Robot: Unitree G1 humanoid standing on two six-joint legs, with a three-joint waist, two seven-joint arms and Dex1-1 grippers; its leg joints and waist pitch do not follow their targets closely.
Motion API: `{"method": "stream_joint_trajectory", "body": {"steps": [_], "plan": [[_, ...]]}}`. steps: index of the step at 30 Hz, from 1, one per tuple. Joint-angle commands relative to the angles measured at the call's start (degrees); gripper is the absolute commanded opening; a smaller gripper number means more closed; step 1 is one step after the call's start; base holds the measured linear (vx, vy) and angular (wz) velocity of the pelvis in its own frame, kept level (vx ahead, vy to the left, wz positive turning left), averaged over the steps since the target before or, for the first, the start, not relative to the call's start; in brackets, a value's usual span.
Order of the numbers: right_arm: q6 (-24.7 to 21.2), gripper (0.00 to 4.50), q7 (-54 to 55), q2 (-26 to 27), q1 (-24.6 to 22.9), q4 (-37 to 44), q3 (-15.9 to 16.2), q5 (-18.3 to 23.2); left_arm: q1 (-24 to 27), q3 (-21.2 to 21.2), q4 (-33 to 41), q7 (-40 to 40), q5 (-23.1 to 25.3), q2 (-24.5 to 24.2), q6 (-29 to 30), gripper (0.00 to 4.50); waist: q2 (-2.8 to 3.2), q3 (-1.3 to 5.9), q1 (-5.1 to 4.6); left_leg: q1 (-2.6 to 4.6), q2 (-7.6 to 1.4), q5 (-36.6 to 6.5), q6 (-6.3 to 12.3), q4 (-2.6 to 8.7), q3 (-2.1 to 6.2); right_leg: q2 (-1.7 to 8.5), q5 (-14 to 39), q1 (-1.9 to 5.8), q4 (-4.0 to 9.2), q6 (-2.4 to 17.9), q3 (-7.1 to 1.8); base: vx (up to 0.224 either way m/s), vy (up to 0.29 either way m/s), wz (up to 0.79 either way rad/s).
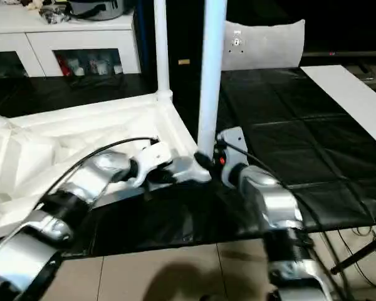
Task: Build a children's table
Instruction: Rotate leg to tighten
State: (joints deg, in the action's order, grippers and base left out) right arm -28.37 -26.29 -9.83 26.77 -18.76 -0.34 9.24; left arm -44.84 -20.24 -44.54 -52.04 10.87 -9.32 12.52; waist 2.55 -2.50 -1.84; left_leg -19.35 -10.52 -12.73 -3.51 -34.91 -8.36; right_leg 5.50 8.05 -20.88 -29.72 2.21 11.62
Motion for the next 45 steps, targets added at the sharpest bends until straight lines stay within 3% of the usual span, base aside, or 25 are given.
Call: {"method": "stream_joint_trajectory", "body": {"steps": [1, 2, 5, 8, 9, 10, 11, 14, 15, 19, 22, 26, 30, 37, 40, 45], "plan": [[1.0, 2.68, -1.0, 0.5, -0.3, -1.2, 1.7, -0.7, -1.5, -0.3, 0.2, 0.5, -0.3, 2.2, -1.1, 0.0, 0.07, 3.35, -0.25, 0.21, -2.31, -19.6, 1.86, 4.12, 1.3, 4.79, 29.5, 2.24, 5.2, -0.1, -2.66, 0.0, 0.0, 0.0], [1.8, 2.76, -2.4, 0.0, -0.9, -0.4, 2.1, -0.7, -1.5, -0.4, -0.1, 0.3, -0.2, 2.1, -1.5, 0.0, -0.02, 3.68, 0.44, -0.33, -2.62, -15.3, 2.74, 4.25, 1.25, 5.02, 24.6, 2.5, 4.28, 2.4, -3.48, 0.0, 0.0, 0.0], [2.3, 3.01, -3.1, -0.7, -1.5, 0.3, 1.9, -0.1, -1.6, -0.6, -0.5, 0.2, -0.2, 1.7, -2.0, 0.0, -0.14, 3.97, 1.33, -0.87, -2.9, -10.4, 3.92, 4.15, 1.11, 5.06, 18.9, 2.64, 2.98, 5.4, -4.21, 0.0, 0.0, 0.0], [3.7, 3.33, -4.9, -2.4, -2.2, 0.8, 2.0, -0.1, -1.2, -0.9, -0.9, -0.5, -0.2, 0.8, -3.7, 0.0, -0.21, 4.44, 2.44, -1.68, -2.8, -4.2, 5.92, 3.7, 0.99, 5.04, 12.3, 3.08, 1.51, 7.2, -4.72, 0.0, 0.0, 0.0], [4.3, 3.45, -7.2, -4.1, -3.1, 1.4, 2.4, -0.1, -0.9, -1.0, -1.4, -1.2, 0.1, 0.0, -5.0, 0.0, -0.24, 4.5, 2.72, -1.64, -2.69, -3.5, 6.29, 3.58, 0.91, 4.92, 11.2, 2.98, 1.26, 7.5, -4.79, 0.0, 0.0, 0.0], [4.6, 3.52, -8.9, -5.3, -3.7, 1.7, 2.6, -0.1, -0.6, -1.1, -1.6, -1.6, 0.3, -0.5, -5.8, 0.0, -0.26, 4.42, 3.21, -1.69, -2.6, -2.8, 7.1, 3.53, 0.75, 4.87, 10.8, 3.03, 1.2, 7.6, -4.8, 0.0, 0.0, 0.0], [4.8, 3.56, -10.4, -6.4, -4.2, 2.1, 2.6, 0.2, -0.3, -1.3, -1.7, -2.3, 0.5, -1.1, -7.3, 0.0, 0.16, 4.34, 3.49, -1.55, -2.72, -2.9, 7.33, 3.57, 0.66, 4.89, 11.6, 2.96, 1.24, 7.6, -4.83, 0.0, 0.0, 0.0], [5.7, 3.65, -14.7, -9.6, -5.4, 3.3, 2.2, 1.1, 0.5, -1.7, -1.2, -4.1, 0.8, -2.7, -8.7, 0.0, -0.16, 4.26, 4.07, -1.35, -2.94, -3.9, 7.21, 3.7, 0.6, 4.69, 13.4, 3.02, 1.47, 6.8, -4.73, 0.0, 0.0, 0.0], [6.1, 3.89, -16.7, -11.0, -5.8, 3.7, 2.0, 1.5, 0.9, -1.8, -0.9, -5.2, 0.6, -3.4, -9.7, 0.0, -0.25, 4.16, 4.03, -1.38, -2.98, -4.3, 7.05, 3.82, 0.54, 4.64, 14.3, 2.96, 1.54, 6.6, -4.76, 0.0, 0.0, 0.0], [9.3, 4.03, -23.7, -16.3, -6.6, 4.4, 1.8, 2.2, 2.1, -2.4, 0.4, -9.8, -0.2, -6.0, -12.0, 0.0, -0.24, 3.89, 4.1, -1.09, -2.92, -7.2, 6.11, 3.98, 0.35, 4.48, 19.4, 2.7, 2.18, 5.1, -4.64, 0.0, 0.0, 0.0], [10.9, 4.03, -32.8, -20.8, -8.0, 6.5, 3.8, 3.4, 3.3, -3.4, 2.0, -15.6, -1.5, -7.9, -15.8, 0.0, -0.33, 3.87, 4.33, -1.05, -2.95, -8.0, 6.38, 4.0, 0.33, 4.44, 20.2, 2.74, 2.26, 4.7, -4.71, 0.0, 0.0, 0.0], [13.1, 4.03, -38.1, -23.1, -7.8, 6.4, 5.3, 3.5, 4.9, -4.6, 4.3, -21.9, -3.2, -9.9, -19.9, 0.0, -0.5, 4.08, 4.59, -1.19, -3.29, -6.5, 7.21, 4.01, 0.28, 4.46, 17.2, 2.55, 1.66, 6.0, -5.01, 0.0, 0.0, 0.0], [12.7, 4.03, -42.5, -23.6, -7.4, 6.0, 5.9, 5.6, 6.0, -5.6, 5.8, -25.1, -3.8, -11.0, -22.2, 0.0, -0.59, 4.02, 5.92, -0.84, -3.47, -6.1, 7.25, 4.04, -0.06, 4.57, 18.7, 2.19, 1.54, 6.3, -5.3, 0.0, 0.0, 0.0], [10.7, 3.38, -49.6, -24.0, -7.6, 6.8, 7.8, 8.6, 7.7, -6.9, 9.2, -30.2, -4.7, -12.9, -24.0, 0.0, -1.01, 4.21, 7.21, -1.13, -3.17, -4.3, 6.99, 3.84, -0.42, 4.45, 18.9, 2.03, 1.13, 5.5, -5.72, 0.0, 0.0, 0.0], [9.8, 3.11, -51.9, -23.8, -7.4, 7.3, 8.7, 9.7, 8.0, -7.1, 10.3, -31.1, -5.1, -12.9, -24.1, 0.0, -0.95, 3.97, 7.38, -0.95, -3.03, -5.4, 6.5, 3.86, -0.63, 4.27, 22.3, 1.73, 1.65, 4.4, -5.61, 0.0, 0.0, 0.0], [9.8, 2.59, -52.5, -23.0, -6.8, 6.5, 9.4, 9.7, 8.3, -7.3, 11.6, -31.4, -5.5, -12.6, -23.7, 0.0, -0.91, 4.05, 7.46, -0.79, -3.15, -5.5, 5.85, 3.91, -0.61, 4.26, 22.5, 1.58, 1.71, 4.0, -5.65, 0.0, 0.0, 0.0]]}}
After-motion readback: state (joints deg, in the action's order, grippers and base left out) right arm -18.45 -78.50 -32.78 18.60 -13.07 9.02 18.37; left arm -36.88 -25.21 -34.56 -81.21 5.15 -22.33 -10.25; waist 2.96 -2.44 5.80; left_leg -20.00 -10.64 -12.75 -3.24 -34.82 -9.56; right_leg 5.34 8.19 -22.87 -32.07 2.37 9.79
